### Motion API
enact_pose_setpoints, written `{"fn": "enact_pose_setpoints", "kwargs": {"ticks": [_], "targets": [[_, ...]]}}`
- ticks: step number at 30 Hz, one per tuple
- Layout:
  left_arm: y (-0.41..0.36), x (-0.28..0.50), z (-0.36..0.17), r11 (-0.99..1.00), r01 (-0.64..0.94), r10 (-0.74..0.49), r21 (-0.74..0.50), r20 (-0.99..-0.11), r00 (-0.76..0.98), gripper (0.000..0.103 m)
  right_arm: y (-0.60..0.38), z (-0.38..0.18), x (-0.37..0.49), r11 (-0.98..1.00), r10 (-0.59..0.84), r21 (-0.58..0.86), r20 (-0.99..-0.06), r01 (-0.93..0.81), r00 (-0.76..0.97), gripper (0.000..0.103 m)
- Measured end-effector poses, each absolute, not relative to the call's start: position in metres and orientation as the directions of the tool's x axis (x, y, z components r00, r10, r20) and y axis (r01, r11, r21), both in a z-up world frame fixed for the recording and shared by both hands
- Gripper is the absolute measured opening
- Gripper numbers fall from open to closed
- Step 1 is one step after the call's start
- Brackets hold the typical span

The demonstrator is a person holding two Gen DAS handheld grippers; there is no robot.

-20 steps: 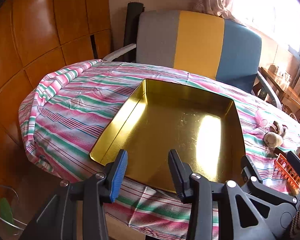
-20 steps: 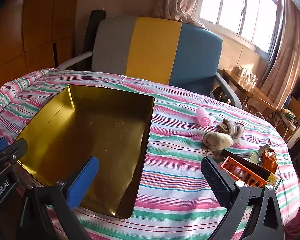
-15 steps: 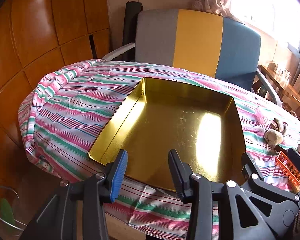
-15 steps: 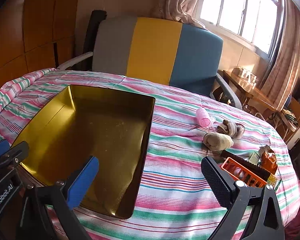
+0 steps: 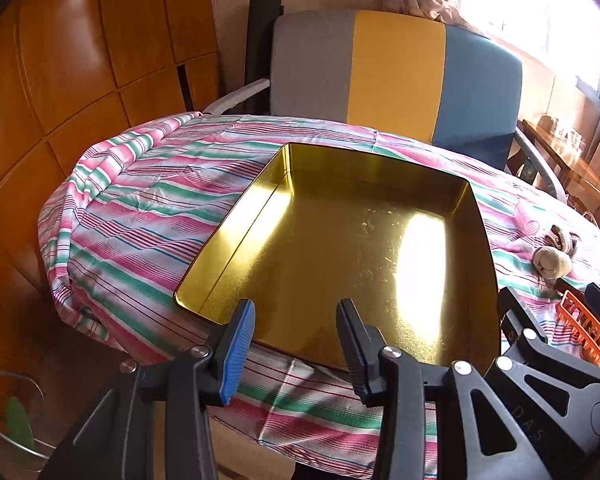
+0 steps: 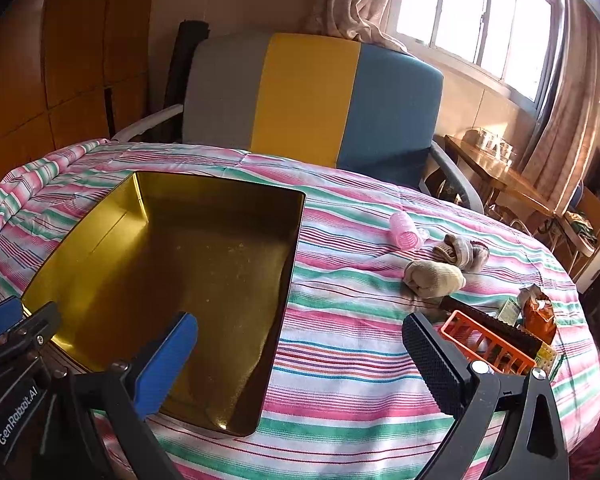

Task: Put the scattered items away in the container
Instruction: 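Move both tools from the gold tray toward the scattered items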

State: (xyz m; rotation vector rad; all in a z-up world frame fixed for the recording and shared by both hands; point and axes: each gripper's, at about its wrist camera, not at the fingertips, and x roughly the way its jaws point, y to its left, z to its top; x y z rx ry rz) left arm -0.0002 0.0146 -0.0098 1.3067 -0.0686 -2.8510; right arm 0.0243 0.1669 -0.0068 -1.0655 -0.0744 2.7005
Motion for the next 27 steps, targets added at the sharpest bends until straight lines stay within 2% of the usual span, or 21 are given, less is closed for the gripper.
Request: {"fn": "enact_pose_setpoints", "kwargs": {"ticks": [27], "targets": [[0.036,0.005,-0.009,-0.995,-0.047,-0.035,0.087,-0.758,-0.651,0.043,0.179,0.0,0.037,-0.977,0.199,-0.084,-0.669,-0.194,-0.716,0.103]]}}
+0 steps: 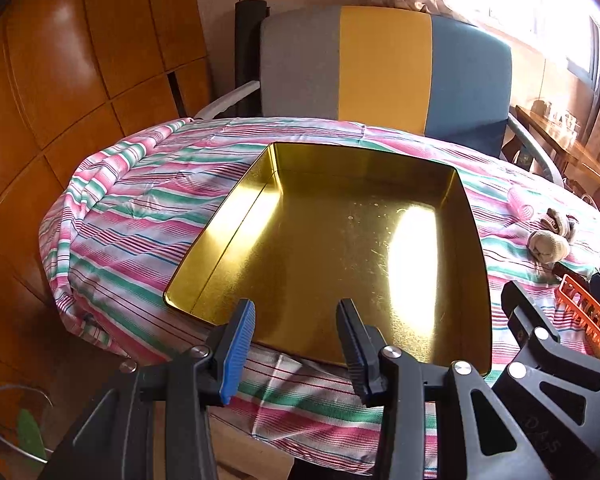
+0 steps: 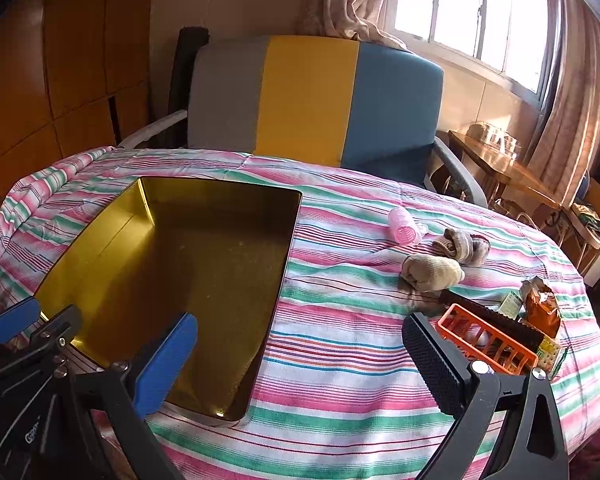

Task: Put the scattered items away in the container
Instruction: 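Move both tools from the gold tray toward the scattered items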

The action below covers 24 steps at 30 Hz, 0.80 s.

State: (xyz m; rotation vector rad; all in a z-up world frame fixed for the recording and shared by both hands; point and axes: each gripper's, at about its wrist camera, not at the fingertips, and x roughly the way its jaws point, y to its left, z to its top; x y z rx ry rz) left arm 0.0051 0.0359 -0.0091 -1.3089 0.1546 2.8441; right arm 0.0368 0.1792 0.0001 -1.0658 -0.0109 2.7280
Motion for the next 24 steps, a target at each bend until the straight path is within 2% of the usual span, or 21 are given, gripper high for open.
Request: {"fn": "enact_pose_setpoints", "kwargs": {"ticks": [24], "targets": [[0.071,0.011,-0.005,-0.987,-0.13,0.011,0.097,-0.762,-0.647,0.043,0.218,0.001,0.054,-0.959,0.252,-0.073,-0.664,-0.275,-0.704,0.103]]}}
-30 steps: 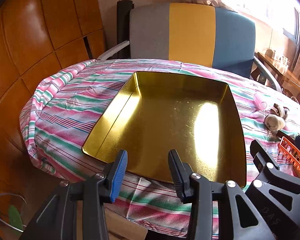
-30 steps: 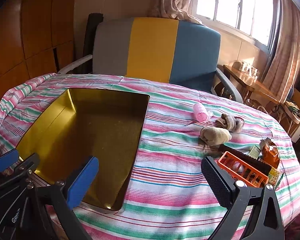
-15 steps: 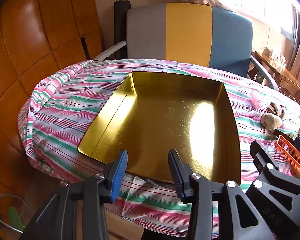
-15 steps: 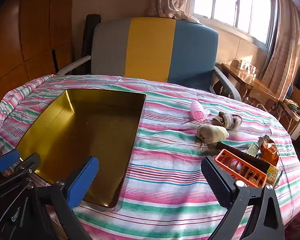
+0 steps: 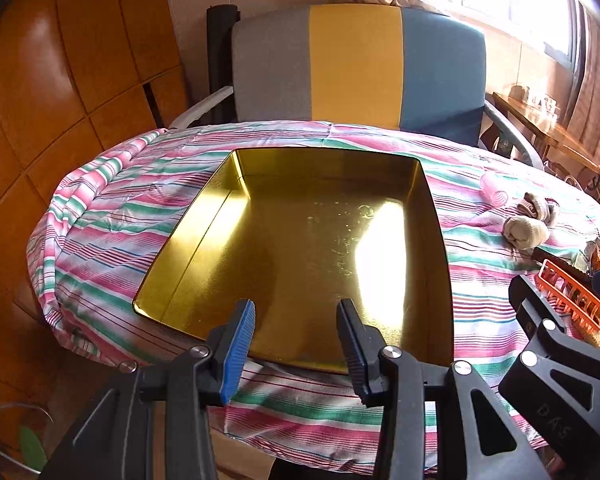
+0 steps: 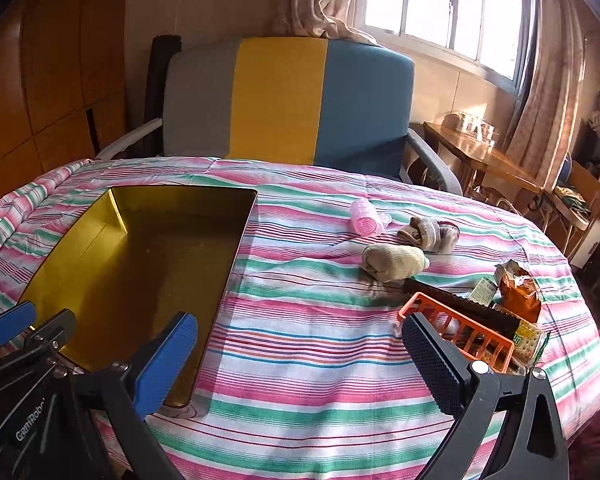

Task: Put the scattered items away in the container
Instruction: 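Move both tools from the gold tray toward the scattered items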

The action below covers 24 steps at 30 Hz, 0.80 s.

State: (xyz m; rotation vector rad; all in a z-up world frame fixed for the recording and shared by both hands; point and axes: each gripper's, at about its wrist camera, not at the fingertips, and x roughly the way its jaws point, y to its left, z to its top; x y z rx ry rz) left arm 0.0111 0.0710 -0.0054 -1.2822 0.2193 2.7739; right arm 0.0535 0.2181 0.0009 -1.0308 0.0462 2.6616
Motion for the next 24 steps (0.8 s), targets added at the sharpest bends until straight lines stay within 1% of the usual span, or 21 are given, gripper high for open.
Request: {"fn": "enact_pose_setpoints", "kwargs": {"ticks": [24], "targets": [[0.103,0.01,-0.009,-0.971,-0.206,0.036,0.123,-0.773,-0.634,0.043,0.249,-0.008,0.062,-0.939,0.29,-0.064,-0.678,-0.338,-0.676,0.103]]}}
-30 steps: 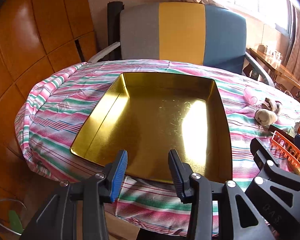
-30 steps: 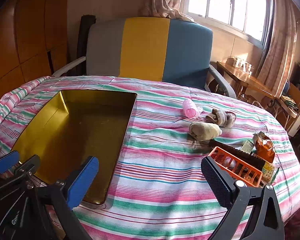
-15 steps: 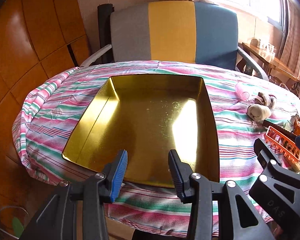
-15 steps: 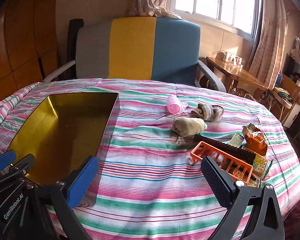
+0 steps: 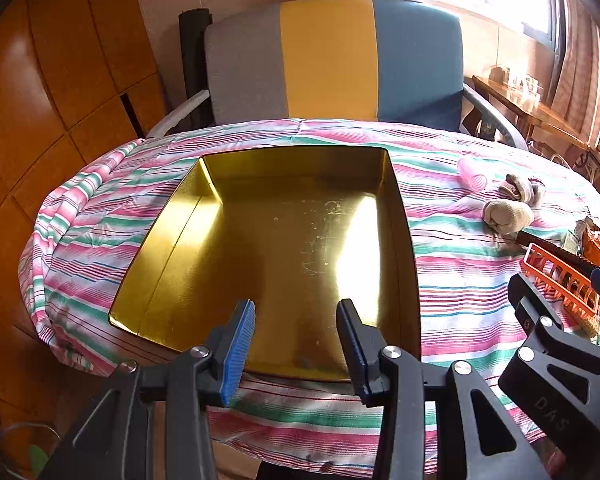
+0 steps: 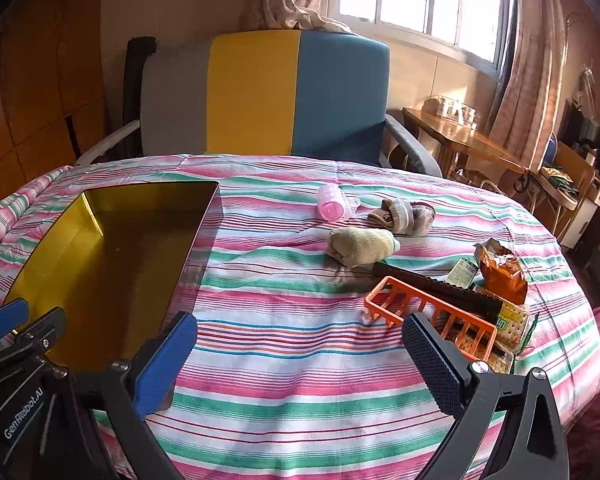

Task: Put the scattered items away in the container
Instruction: 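Move both tools from the gold tray toward the scattered items, then grasp the orange rack with the left tool while the right tool grasps the brown strip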

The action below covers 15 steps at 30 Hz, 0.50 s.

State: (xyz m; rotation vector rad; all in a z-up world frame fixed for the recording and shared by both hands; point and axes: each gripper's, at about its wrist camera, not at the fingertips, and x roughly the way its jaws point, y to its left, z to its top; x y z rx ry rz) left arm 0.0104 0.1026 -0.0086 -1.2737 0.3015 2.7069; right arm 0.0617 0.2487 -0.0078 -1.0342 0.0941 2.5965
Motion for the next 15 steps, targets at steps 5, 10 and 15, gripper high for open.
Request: {"fn": "enact_pose_setpoints", "kwargs": {"ticks": [5,10,15], "targets": [[0.126,0.012,-0.007,-0.954,-0.272,0.083,0.124,-0.765,-0.639,0.043,0.263,-0.009,0.068,-0.926,0.317,-0.071,-0.68,-0.371,-0.662,0.103],[0.16,0.014,-0.008,-0.921,-0.375,0.161,0.106,-0.773,-0.613,0.043,0.297,-0.013,0.081,-0.89,0.376,-0.081,-0.688,-0.449,-0.621,0.103],[0.202,0.021,-0.013,-0.86,-0.504,0.253,0.082,-0.788,-0.561,0.043,0.35,-0.019,0.103,-0.852,0.396,-0.043,-0.706,-0.522,-0.587,0.103]]}}
